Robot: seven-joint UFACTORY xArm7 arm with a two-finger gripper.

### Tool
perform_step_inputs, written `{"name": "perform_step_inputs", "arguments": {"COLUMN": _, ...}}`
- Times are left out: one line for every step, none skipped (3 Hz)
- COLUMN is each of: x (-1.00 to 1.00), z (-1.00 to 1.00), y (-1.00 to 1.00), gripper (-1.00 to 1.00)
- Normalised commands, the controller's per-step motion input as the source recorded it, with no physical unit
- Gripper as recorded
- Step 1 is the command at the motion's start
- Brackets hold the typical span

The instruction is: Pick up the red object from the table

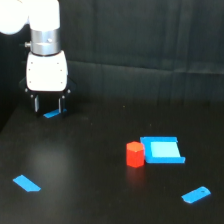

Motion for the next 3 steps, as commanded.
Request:
{"name": "perform_step_inputs", "arguments": {"x": 0.8, "z": 0.0, "y": -0.3, "gripper": 0.98}}
{"name": "perform_step_inputs", "arguments": {"x": 0.86, "z": -0.02, "y": -0.37, "gripper": 0.98}}
{"name": "perform_step_inputs", "arguments": {"x": 0.96, "z": 0.16, "y": -0.59, "gripper": 0.97}}
